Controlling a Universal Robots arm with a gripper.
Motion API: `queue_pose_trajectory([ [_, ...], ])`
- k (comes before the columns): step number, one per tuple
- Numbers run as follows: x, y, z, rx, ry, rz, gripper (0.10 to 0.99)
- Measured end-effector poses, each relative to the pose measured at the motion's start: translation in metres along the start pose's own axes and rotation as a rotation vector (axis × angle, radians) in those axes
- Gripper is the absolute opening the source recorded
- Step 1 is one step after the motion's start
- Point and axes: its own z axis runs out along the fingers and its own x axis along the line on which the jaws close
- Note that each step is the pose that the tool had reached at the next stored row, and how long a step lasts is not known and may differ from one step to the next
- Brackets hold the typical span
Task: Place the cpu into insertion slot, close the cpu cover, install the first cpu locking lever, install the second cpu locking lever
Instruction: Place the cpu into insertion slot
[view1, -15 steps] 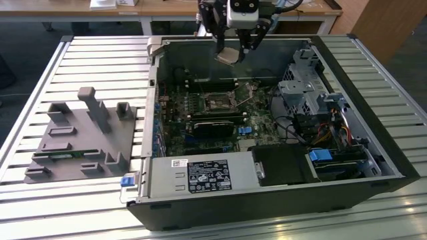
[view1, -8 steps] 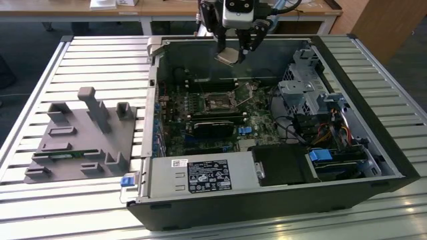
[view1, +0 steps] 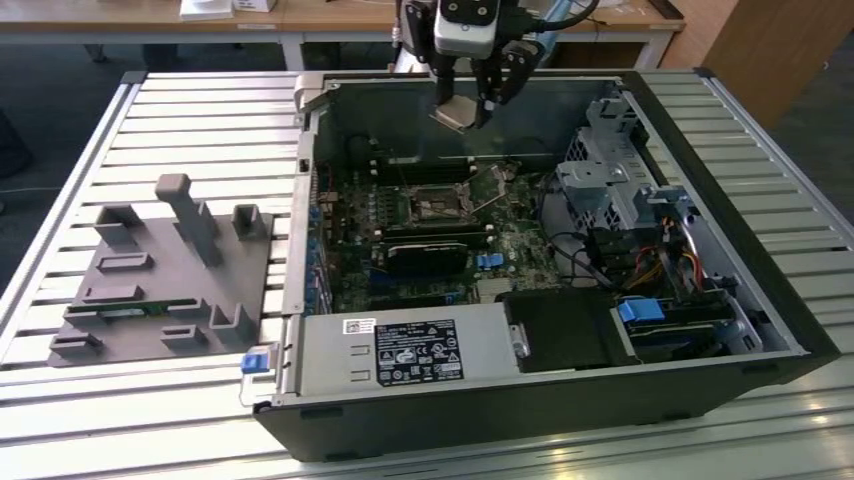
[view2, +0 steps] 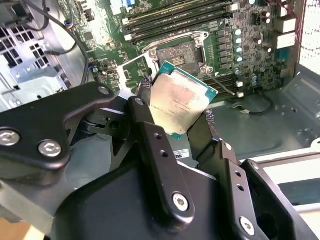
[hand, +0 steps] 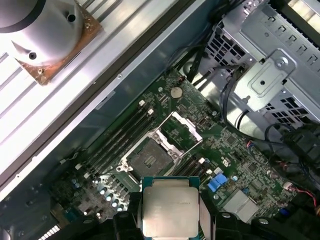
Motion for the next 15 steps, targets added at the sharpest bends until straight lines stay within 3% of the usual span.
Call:
queue_pose_trajectory([
  [8,0.0,0.0,0.0009,-0.002,-0.0067,0.092,0.537],
  [15,0.0,-0.0003,0.0039,-0.004,-0.0158,0.215,0.537],
])
